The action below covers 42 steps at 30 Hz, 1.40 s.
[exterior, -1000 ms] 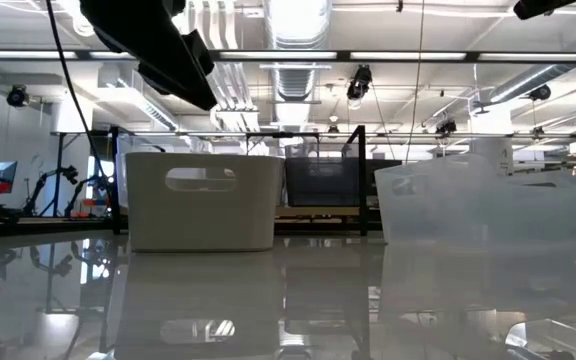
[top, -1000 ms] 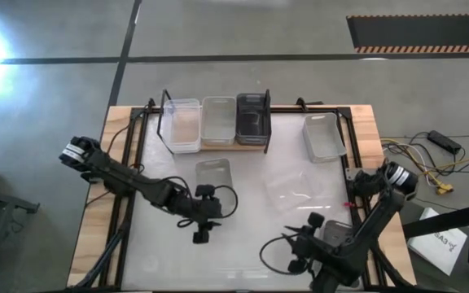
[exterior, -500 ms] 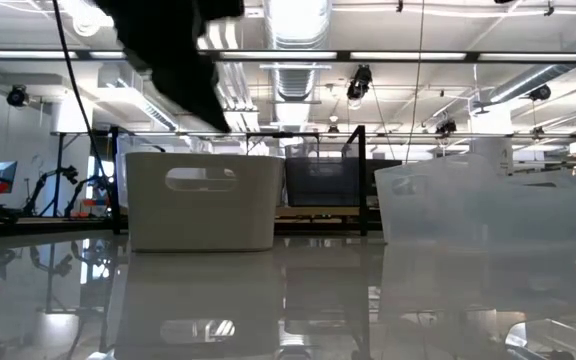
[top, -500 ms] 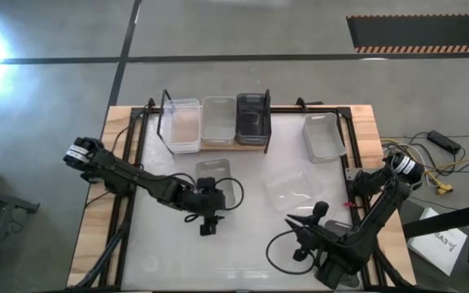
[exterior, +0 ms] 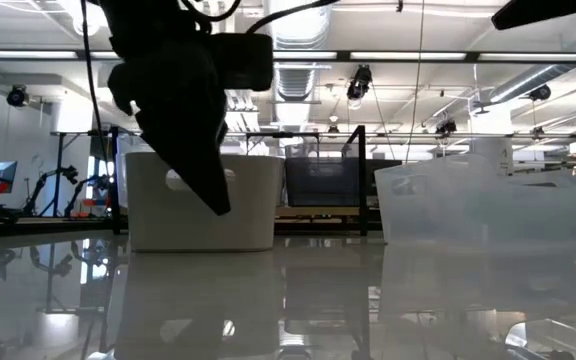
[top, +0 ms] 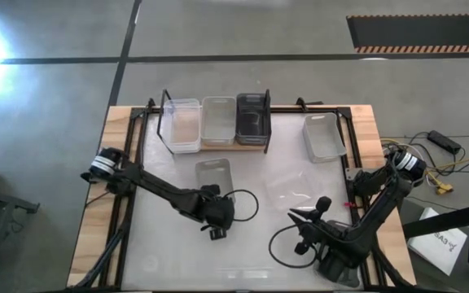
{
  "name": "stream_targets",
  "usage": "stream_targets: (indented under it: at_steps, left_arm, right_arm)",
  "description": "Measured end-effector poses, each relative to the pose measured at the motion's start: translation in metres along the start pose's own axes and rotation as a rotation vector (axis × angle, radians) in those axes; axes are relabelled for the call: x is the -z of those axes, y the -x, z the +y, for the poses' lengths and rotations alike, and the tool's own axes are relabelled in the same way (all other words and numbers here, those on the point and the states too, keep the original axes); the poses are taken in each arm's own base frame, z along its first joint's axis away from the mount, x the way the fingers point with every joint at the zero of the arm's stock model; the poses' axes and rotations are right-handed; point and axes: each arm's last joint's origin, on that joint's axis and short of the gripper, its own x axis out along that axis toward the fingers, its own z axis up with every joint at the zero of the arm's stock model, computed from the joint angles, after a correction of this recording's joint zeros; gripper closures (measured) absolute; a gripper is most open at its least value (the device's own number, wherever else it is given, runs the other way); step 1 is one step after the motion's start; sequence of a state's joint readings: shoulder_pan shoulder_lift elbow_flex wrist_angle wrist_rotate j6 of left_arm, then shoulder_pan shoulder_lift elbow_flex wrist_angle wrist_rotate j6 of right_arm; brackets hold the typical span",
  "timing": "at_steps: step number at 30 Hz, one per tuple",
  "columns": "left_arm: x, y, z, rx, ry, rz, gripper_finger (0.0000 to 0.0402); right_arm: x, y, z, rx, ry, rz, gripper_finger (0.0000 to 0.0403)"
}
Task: Stack baskets on shelf by color
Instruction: Stack the bottom gray bin on top of the gray bin on the shelf
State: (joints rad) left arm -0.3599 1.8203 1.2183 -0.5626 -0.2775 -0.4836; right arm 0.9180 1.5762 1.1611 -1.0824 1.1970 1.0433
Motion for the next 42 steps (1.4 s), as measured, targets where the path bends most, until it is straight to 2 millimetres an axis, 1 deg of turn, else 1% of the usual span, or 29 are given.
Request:
stream_targets:
  at_steps: [2, 4, 5, 6, 9, 11, 16, 19, 23, 30, 35, 37, 40, 42]
  left_arm:
    - [0.0, 0.0, 0.0, -0.015, -0.009, 0.03, 0.0311]
    - [-0.005, 0.006, -0.002, -0.015, -0.011, 0.035, 0.037]
    - [-0.006, 0.009, -0.003, -0.019, -0.011, 0.044, 0.0385]
    - [-0.008, 0.013, -0.004, -0.02, -0.016, 0.05, 0.039]
    - [-0.016, 0.032, -0.014, 0.005, -0.06, 0.041, 0.0396]
    - [-0.023, 0.047, -0.02, 0.019, -0.08, 0.024, 0.04]
    - [-0.035, 0.085, -0.029, -0.002, -0.12, 0.025, 0.0401]
    - [-0.041, 0.104, -0.031, -0.042, -0.136, 0.003, 0.0401]
    - [-0.047, 0.126, -0.028, -0.126, -0.152, -0.031, 0.0401]
    - [-0.059, 0.164, -0.021, -0.28, -0.184, -0.148, 0.0401]
    - [-0.066, 0.18, -0.018, -0.387, -0.206, -0.247, 0.0401]
    - [-0.067, 0.184, -0.017, -0.394, -0.202, -0.265, 0.0401]
    - [-0.068, 0.179, -0.018, -0.353, -0.181, -0.252, 0.0401]
    - [-0.066, 0.17, -0.021, -0.279, -0.164, -0.223, 0.0401]
  right_arm:
    - [0.002, -0.001, 0.0, 0.002, -0.016, 0.002, 0.0344]
    - [0.004, -0.001, 0.0, -0.001, -0.026, 0.01, 0.0344]
    - [0.005, -0.001, 0.0, -0.004, -0.025, 0.017, 0.0344]
    - [0.005, -0.002, 0.0, -0.005, -0.024, 0.019, 0.0344]
    - [0.006, -0.002, 0.0, -0.005, -0.014, 0.02, 0.0344]
    - [0.006, -0.002, 0.001, -0.005, -0.002, 0.019, 0.0344]
    - [0.006, -0.002, 0.001, -0.005, 0.022, 0.019, 0.0344]
    - [0.006, -0.002, 0.0, -0.004, 0.025, 0.02, 0.0344]
    - [0.009, -0.003, 0.0, -0.001, 0.034, 0.021, 0.0344]
    - [0.011, -0.003, 0.001, -0.002, 0.035, 0.028, 0.0344]
    - [0.011, -0.003, 0.001, -0.003, 0.036, 0.028, 0.0344]
    - [0.011, -0.003, 0.001, -0.004, 0.035, 0.029, 0.0344]
    - [0.011, -0.003, 0.001, -0.005, 0.03, 0.028, 0.0344]
    - [0.011, -0.003, 0.001, -0.005, 0.029, 0.028, 0.0344]
